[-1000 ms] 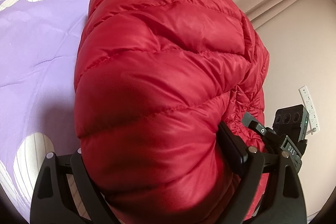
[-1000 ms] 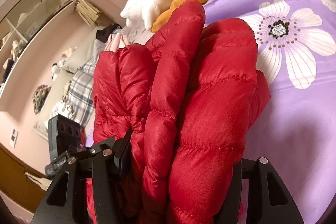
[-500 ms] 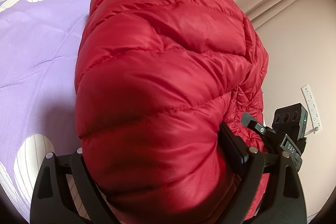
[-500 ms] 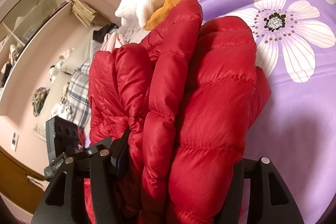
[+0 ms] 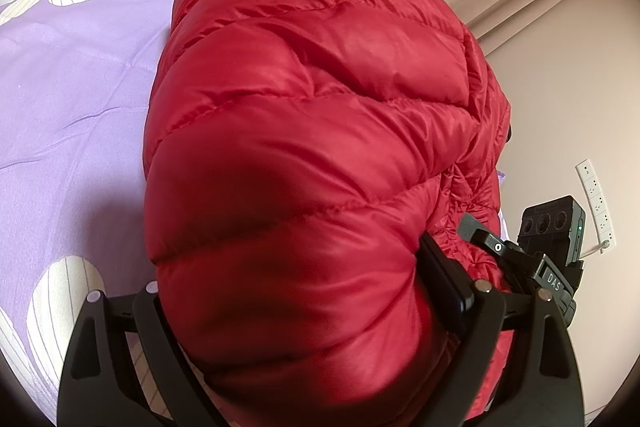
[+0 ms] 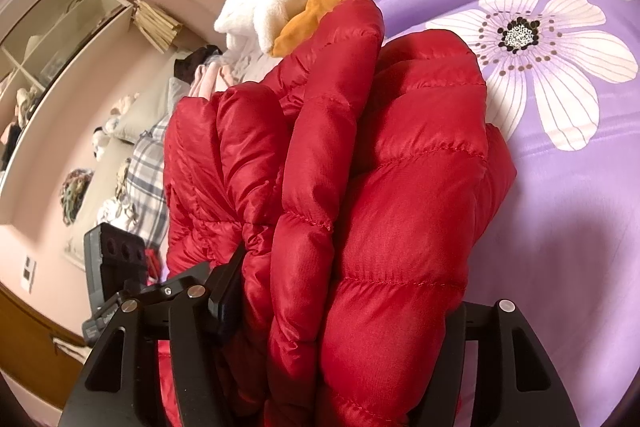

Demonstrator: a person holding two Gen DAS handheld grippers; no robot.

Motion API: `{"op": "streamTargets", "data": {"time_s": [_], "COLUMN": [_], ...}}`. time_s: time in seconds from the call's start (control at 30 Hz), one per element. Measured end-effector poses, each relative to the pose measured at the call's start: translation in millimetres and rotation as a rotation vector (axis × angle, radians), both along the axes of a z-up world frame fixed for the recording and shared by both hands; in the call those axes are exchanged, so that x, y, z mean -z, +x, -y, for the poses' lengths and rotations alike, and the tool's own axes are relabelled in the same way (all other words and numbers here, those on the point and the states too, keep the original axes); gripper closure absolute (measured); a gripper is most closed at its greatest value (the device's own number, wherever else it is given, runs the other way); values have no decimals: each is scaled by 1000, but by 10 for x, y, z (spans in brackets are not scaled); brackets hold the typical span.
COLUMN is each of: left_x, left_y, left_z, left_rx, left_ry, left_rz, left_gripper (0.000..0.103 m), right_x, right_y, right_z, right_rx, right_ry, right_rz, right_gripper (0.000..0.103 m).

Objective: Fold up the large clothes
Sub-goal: 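Hold the red jacket bundle pinched between both closed tools above the bed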

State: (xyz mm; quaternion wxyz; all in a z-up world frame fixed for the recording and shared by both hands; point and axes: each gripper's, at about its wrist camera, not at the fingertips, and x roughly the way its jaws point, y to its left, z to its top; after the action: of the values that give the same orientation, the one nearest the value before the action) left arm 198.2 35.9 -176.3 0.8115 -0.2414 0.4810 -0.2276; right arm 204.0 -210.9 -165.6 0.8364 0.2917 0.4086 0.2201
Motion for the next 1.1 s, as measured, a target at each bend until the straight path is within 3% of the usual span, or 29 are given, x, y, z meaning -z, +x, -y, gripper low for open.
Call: {"op": "streamTargets", "data": {"time_s": [1.1], "left_x": [39], "left_y": [151], "left_z": [-49], "left_rx": [11], "left_ry": [10], "left_rz": [-4], "left_gripper": [9], "right_x": [67], "right_y": [-4], "right_z": [22], "right_rx": [11], "right_ry": [12], "right_rz": [-14], "right_gripper": [37]}}
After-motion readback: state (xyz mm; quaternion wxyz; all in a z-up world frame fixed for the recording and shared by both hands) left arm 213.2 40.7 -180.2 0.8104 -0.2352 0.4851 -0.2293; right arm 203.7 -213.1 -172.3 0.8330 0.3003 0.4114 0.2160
